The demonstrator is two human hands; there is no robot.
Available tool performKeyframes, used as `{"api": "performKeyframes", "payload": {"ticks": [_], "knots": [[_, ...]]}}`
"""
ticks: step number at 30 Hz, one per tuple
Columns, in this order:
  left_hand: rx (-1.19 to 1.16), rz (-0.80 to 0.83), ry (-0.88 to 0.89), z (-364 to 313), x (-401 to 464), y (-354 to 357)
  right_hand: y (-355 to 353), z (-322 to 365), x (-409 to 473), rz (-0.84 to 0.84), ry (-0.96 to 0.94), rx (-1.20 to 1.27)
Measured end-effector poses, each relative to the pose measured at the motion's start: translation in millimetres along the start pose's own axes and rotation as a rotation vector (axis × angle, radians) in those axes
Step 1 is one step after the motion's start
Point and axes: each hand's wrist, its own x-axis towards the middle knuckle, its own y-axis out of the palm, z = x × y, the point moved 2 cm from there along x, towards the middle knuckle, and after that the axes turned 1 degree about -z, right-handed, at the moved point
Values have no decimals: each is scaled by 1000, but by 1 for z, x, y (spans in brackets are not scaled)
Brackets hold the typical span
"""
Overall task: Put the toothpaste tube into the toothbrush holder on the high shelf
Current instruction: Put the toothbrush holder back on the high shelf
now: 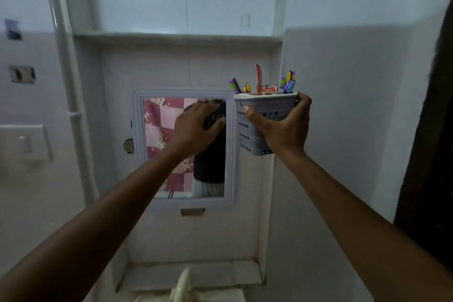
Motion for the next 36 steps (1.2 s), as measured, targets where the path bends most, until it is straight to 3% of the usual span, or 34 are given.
{"api": "performKeyframes", "payload": {"ticks": [7, 15, 22, 28, 36], "knots": [[35, -167, 83, -10, 83, -41, 2, 53, 68, -94, -101, 74], [104, -468, 220, -18, 161, -72, 8, 99, 119, -164, -189, 65], [203, -266, -4, 15, 198, -44, 18, 116, 151, -209, -206, 59], [245, -406, -6, 26, 201, -26, 28, 122, 184, -222, -237, 55], [229, -452, 4, 24, 201, -28, 82, 138, 230, -196, -216, -4]]}}
